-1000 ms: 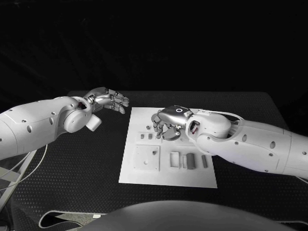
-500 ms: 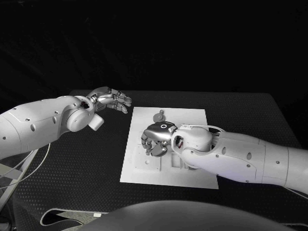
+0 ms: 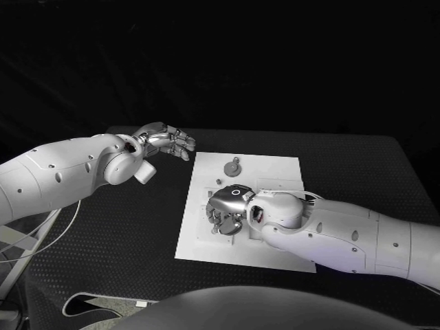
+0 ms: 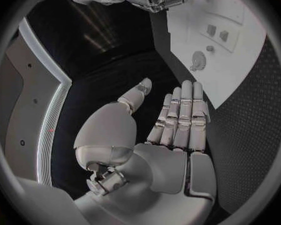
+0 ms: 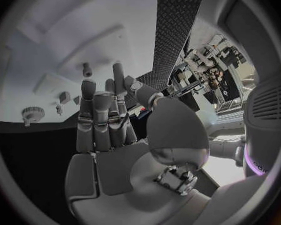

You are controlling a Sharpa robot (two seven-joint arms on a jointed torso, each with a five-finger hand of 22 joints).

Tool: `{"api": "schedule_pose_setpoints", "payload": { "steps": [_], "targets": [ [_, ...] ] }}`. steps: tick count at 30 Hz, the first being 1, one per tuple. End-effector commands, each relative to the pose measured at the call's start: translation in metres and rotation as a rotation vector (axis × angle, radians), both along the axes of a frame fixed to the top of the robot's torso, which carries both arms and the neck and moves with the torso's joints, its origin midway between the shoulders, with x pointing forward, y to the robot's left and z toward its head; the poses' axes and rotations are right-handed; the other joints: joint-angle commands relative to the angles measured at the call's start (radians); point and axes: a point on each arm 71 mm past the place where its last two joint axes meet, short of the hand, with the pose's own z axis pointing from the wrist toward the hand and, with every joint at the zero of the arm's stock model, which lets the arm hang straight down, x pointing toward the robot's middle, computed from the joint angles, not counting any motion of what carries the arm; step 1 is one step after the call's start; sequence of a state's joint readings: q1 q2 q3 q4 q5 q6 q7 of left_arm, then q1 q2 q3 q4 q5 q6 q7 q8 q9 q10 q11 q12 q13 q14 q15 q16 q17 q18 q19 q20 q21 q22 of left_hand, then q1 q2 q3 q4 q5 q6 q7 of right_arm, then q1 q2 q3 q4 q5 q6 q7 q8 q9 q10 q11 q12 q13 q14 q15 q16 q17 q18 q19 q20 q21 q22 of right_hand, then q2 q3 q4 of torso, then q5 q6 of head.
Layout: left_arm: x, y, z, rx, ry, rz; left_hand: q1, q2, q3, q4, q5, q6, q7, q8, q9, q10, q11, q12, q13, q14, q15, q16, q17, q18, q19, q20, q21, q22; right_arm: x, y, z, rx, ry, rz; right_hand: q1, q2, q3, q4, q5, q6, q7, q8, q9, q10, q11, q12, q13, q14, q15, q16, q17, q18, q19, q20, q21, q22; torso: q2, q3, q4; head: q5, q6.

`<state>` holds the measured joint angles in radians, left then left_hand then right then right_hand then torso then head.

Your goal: Assemble the parts on the task board

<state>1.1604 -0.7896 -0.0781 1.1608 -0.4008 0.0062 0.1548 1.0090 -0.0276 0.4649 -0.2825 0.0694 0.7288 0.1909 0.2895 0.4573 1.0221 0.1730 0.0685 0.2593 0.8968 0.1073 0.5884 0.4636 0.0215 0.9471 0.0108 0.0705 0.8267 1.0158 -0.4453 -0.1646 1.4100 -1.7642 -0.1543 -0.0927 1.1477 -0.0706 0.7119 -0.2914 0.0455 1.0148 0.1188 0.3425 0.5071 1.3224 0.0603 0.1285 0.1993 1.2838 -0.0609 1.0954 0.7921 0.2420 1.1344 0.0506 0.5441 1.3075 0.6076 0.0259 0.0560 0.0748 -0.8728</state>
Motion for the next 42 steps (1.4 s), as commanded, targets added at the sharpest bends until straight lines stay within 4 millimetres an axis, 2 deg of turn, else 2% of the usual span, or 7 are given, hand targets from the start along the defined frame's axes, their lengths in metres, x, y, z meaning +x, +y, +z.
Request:
{"api": "schedule_pose_setpoints", "payload": {
  "steps": [1, 9, 16, 23, 42],
  "targets": [
    [0.0, -0.003, 0.002, -0.011, -0.01, -0.015, -0.011, 0.001, -0.004, 0.002, -0.006, -0.008, 0.037, 0.006, -0.001, -0.006, 0.0, 0.003, -0.001, 0.006, 0.001, -0.005, 0.002, 0.016, 0.004, -0.002, 0.001, -0.001, -0.001, 0.002, -0.002, -0.017, -0.002, 0.014, 0.002, 0.015, 0.007, 0.001, 0.004, 0.0, -0.001, 0.001, 0.002, 0.025, -0.02, 0.007, 0.007, -0.007, -0.01, 0.002, 0.002, 0.02, 0.0, -0.003, 0.004, 0.022, 0.0, 0.0006, -0.0006, 0.004, 0.0],
    [0.0, -0.003, 0.001, -0.011, -0.009, -0.017, -0.012, 0.001, -0.004, 0.002, -0.006, -0.008, 0.037, 0.006, -0.002, -0.006, 0.0, 0.003, -0.001, 0.006, 0.001, -0.006, 0.002, 0.016, 0.004, -0.002, 0.001, -0.001, 0.001, 0.003, -0.007, -0.019, 0.002, 0.011, 0.0, 0.016, 0.006, 0.001, 0.004, -0.001, -0.001, 0.0, 0.002, 0.025, -0.02, 0.006, 0.008, -0.007, -0.01, 0.002, 0.002, 0.02, 0.0, -0.002, 0.004, 0.022, 0.0, 0.0001, 0.0012, 0.006, 0.0],
    [0.001, -0.004, 0.001, -0.011, -0.008, -0.018, -0.012, 0.001, -0.004, 0.002, -0.006, -0.008, 0.037, 0.006, -0.002, -0.006, 0.0, 0.003, -0.001, 0.006, 0.001, -0.006, 0.003, 0.016, 0.004, -0.002, 0.001, -0.002, 0.0, 0.008, -0.008, -0.014, -0.001, 0.016, 0.0, 0.017, 0.007, 0.001, 0.004, -0.001, -0.001, 0.0, 0.003, 0.024, -0.02, 0.006, 0.008, -0.008, -0.009, 0.002, 0.002, 0.02, 0.0, -0.002, 0.004, 0.022, 0.0, -0.0001, -0.0011, 0.004, 0.0],
    [0.001, -0.004, 0.001, -0.012, -0.007, -0.02, -0.012, 0.001, -0.004, 0.002, -0.005, -0.008, 0.037, 0.006, -0.002, -0.006, 0.0, 0.003, -0.001, 0.006, 0.001, -0.007, 0.004, 0.016, 0.004, -0.002, 0.001, -0.002, -0.001, 0.008, -0.01, -0.015, -0.003, 0.017, -0.001, 0.017, 0.007, 0.001, 0.004, -0.002, -0.001, 0.0, 0.003, 0.024, -0.02, 0.005, 0.009, -0.008, -0.009, 0.002, 0.002, 0.02, -0.001, -0.002, 0.004, 0.022, -0.001, -0.0003, -0.0001, 0.005, 0.0],
    [0.001, -0.006, 0.001, -0.013, -0.006, -0.024, -0.013, 0.002, -0.004, 0.002, -0.005, -0.009, 0.037, 0.006, -0.002, -0.006, 0.0, 0.003, -0.002, 0.006, 0.001, -0.008, 0.005, 0.016, 0.003, -0.002, 0.001, -0.003, -0.001, 0.01, -0.015, -0.025, -0.036, 0.029, 0.0, 0.018, 0.008, 0.0, 0.004, -0.002, -0.001, 0.0, 0.004, 0.024, -0.02, 0.004, 0.011, -0.008, -0.009, 0.003, 0.003, 0.02, -0.001, -0.003, 0.005, 0.022, 0.0, 0.0004, -0.0009, 0.02, 0.0]
  ]
}}
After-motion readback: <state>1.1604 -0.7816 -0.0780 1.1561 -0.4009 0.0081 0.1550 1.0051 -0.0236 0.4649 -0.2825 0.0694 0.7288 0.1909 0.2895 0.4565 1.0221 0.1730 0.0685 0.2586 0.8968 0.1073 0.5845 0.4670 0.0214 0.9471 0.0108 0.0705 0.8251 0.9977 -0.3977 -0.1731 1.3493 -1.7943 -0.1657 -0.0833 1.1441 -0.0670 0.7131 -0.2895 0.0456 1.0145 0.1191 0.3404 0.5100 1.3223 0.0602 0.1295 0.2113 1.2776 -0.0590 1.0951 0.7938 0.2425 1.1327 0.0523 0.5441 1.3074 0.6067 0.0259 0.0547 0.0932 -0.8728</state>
